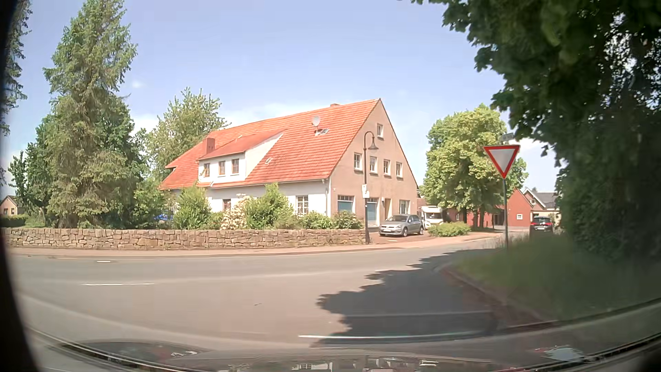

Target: Follow the waypoints while adhering to traffic rules and regulations

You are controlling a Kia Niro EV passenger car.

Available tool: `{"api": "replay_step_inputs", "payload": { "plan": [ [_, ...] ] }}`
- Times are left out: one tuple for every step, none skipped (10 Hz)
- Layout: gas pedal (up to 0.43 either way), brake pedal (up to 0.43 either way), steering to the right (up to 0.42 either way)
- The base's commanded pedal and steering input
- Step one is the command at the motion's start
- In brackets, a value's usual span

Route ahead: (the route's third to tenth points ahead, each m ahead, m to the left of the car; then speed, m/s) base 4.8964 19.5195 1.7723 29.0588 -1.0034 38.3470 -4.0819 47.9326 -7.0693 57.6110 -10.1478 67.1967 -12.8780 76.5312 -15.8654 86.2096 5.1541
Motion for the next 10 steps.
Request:
{"api": "replay_step_inputs", "payload": {
  "plan": [
    [0.0, 0.299, -0.185],
    [0.0, 0.305, -0.215],
    [0.0, 0.305, -0.234],
    [0.0, 0.305, -0.259],
    [0.0, 0.305, -0.283],
    [0.0, 0.305, -0.301],
    [0.0, 0.299, -0.313],
    [0.0, 0.28, -0.316],
    [0.0, 0.262, -0.317],
    [0.0, 0.25, -0.316]
  ]
}}
